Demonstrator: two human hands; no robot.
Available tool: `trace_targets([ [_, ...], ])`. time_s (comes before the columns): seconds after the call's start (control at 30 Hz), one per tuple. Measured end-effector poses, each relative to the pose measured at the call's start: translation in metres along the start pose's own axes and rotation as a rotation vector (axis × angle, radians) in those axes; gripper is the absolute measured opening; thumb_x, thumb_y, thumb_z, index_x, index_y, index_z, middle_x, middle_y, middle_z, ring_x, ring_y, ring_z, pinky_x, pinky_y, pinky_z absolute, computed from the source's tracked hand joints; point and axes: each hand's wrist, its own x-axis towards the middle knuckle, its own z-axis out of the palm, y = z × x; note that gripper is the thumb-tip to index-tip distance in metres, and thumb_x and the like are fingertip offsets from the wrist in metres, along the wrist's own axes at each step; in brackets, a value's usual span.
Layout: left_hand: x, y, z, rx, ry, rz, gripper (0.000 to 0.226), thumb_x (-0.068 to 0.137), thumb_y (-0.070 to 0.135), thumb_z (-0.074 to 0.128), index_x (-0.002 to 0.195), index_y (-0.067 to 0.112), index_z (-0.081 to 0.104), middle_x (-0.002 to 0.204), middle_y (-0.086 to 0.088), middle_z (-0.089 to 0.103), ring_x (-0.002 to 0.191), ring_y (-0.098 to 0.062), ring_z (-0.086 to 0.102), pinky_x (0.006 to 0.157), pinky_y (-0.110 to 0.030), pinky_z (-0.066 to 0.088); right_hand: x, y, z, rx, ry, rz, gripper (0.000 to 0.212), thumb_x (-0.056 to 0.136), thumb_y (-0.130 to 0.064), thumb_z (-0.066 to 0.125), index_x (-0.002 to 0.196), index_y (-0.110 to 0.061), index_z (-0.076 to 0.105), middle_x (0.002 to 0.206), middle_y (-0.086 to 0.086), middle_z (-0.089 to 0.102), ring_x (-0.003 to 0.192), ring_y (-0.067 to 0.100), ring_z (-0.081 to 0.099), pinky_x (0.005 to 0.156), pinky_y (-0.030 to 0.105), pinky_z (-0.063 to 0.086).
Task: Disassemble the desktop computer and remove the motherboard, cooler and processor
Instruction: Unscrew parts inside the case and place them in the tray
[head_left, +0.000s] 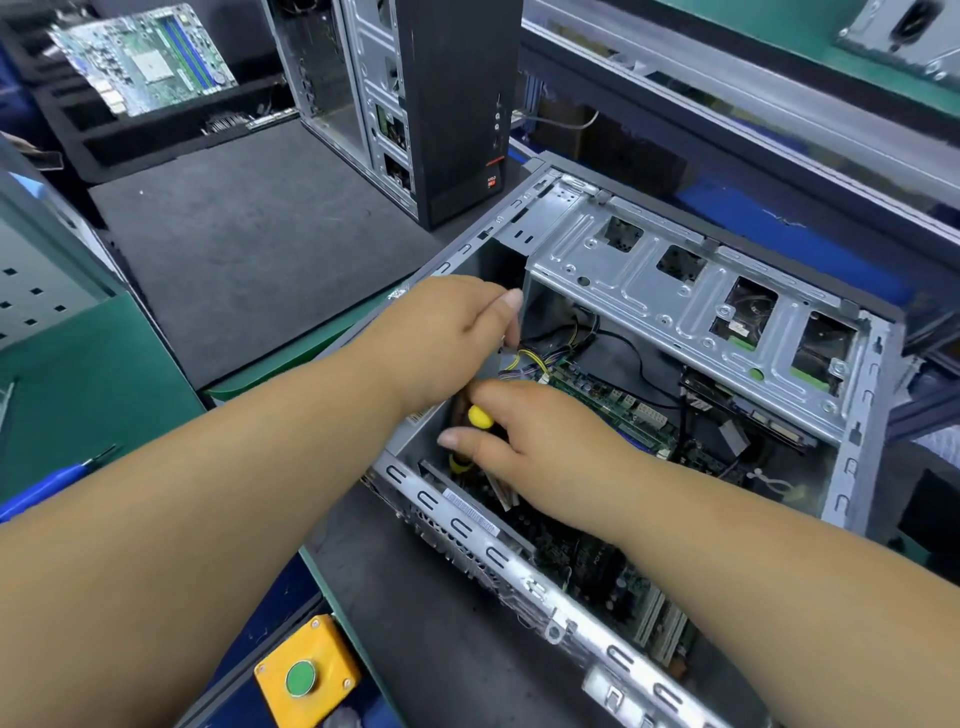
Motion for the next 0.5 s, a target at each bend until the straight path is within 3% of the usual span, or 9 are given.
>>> trace_targets([
  [0.1, 0.0, 0.003, 0.0, -0.006, -0.001, -0.031, 0.043, 0.102, 0.037, 0.032, 0.085, 0.022, 0.068, 0.081, 0.007, 0.058, 0.077, -0.005, 0.053, 0.073, -0.028, 0.04, 0.002, 0.002, 0.002, 0.052, 0.048, 0.065, 0.032, 0.088, -0.046, 0.064, 0.093, -0.019, 0.047, 0.078, -0.004, 0.058, 0.072, 0.016, 0.055, 0.067, 0.039, 0.048],
  [0.27, -0.004, 0.008, -0.003, -0.01, 0.0, -0.062, 0.043, 0.102, 0.037, 0.033, 0.083, 0.021, 0.068, 0.073, 0.006, 0.059, 0.074, -0.007, 0.055, 0.074, -0.032, 0.045, 0.002, 0.002, 0.0, 0.206, 0.137, 0.125, 0.038, 0.073, -0.037, 0.082, 0.081, -0.022, 0.048, 0.067, -0.003, 0.057, 0.06, 0.007, 0.049, 0.061, 0.031, 0.043],
  [0.4, -0.004, 0.01, -0.004, -0.012, -0.004, -0.075, 0.043, 0.103, 0.036, 0.032, 0.086, 0.019, 0.068, 0.081, 0.001, 0.064, 0.081, -0.013, 0.058, 0.08, -0.036, 0.047, 0.005, 0.006, -0.005, 0.224, 0.198, 0.106, 0.035, 0.064, -0.029, 0.089, 0.075, -0.018, 0.058, 0.086, -0.006, 0.055, 0.08, 0.004, 0.049, 0.072, 0.018, 0.041],
  [0.5, -0.004, 0.011, -0.005, -0.002, -0.005, -0.092, 0.043, 0.102, 0.037, 0.032, 0.085, 0.022, 0.069, 0.079, 0.002, 0.063, 0.08, -0.012, 0.057, 0.083, -0.038, 0.047, 0.005, 0.005, -0.007, 0.262, 0.146, 0.087, 0.028, 0.065, -0.024, 0.089, 0.079, -0.018, 0.065, 0.08, -0.004, 0.064, 0.076, 0.007, 0.056, 0.074, 0.024, 0.049],
])
